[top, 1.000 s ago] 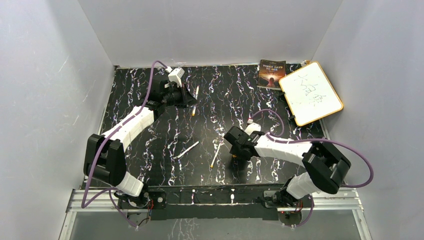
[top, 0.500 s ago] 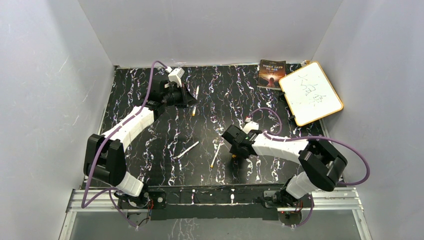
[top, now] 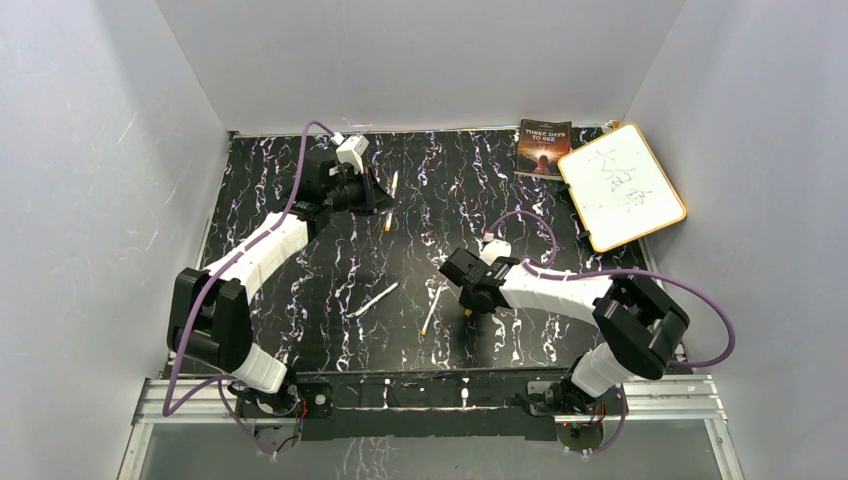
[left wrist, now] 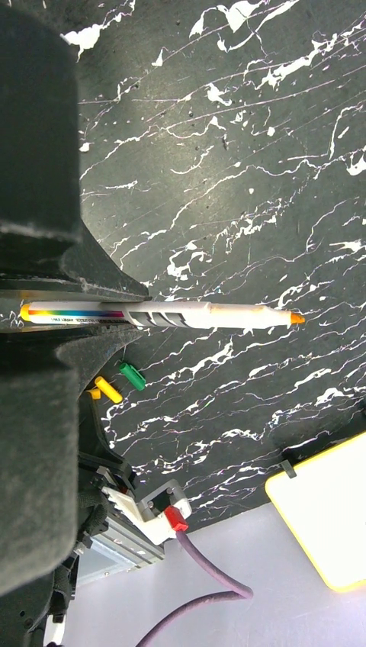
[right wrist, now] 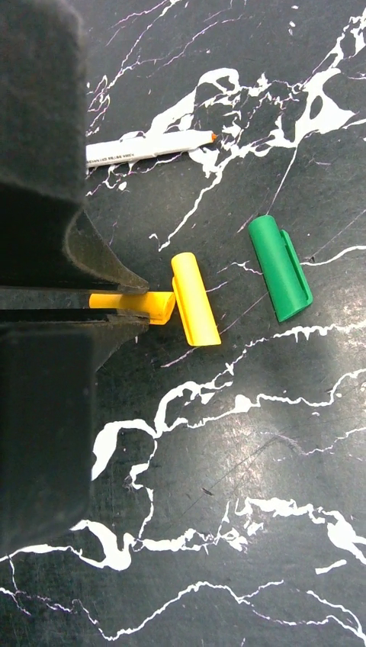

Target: Insert the pens into the pen caps

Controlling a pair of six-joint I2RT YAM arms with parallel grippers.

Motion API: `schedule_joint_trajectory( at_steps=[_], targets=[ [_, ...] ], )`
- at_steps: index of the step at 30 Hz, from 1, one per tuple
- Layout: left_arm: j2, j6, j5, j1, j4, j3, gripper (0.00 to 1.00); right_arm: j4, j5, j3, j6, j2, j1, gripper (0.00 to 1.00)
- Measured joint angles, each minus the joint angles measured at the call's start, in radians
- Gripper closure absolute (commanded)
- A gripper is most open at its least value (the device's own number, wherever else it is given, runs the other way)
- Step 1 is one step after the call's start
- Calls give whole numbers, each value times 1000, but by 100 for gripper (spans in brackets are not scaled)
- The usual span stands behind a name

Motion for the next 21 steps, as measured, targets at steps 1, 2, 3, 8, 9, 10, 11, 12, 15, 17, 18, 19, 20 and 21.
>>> schedule_joint_trajectory(
  at_steps=[1, 2, 3, 8, 9, 10, 11, 12, 15, 17, 18, 19, 20, 21],
  targets=[
    [0, -1, 0, 0, 2, 0, 100, 0, 0, 0, -5, 0, 0, 100],
    [0, -2, 0, 0, 2, 0, 100, 2, 0, 0, -12, 0, 0, 100],
    [0, -3, 0, 0, 2, 0, 100, 2, 0, 0, -17, 0, 0, 100],
    [0, -3, 0, -1, 2, 0, 100, 11, -2, 0, -43, 0, 0, 100],
    [0, -3, 0, -1, 2, 0, 100, 16, -2, 0, -45, 0, 0, 100],
    [0, -4, 1, -1, 3, 0, 100, 20, -3, 0, -47, 0, 0, 100],
    [0, -5, 1, -1, 5, 0, 100, 22, -3, 0, -49, 0, 0, 100],
    [0, -5, 1, -1, 6, 0, 100, 22, -3, 0, -51, 0, 0, 100],
    [0, -6, 3, -1, 8, 0, 100, 28, -3, 0, -64, -8, 0, 100],
    [0, -6, 4, -1, 9, 0, 100, 40, -3, 0, -72, -25, 0, 100],
    [0, -6, 5, -1, 9, 0, 100, 49, -3, 0, -74, -32, 0, 100],
    [0, -6, 5, -1, 9, 0, 100, 56, -3, 0, -76, -35, 0, 100],
    [0, -6, 6, -1, 9, 0, 100, 59, -3, 0, -77, -34, 0, 97],
    [0, -6, 7, -1, 9, 0, 100, 58, -3, 0, -77, -32, 0, 92]
  ],
)
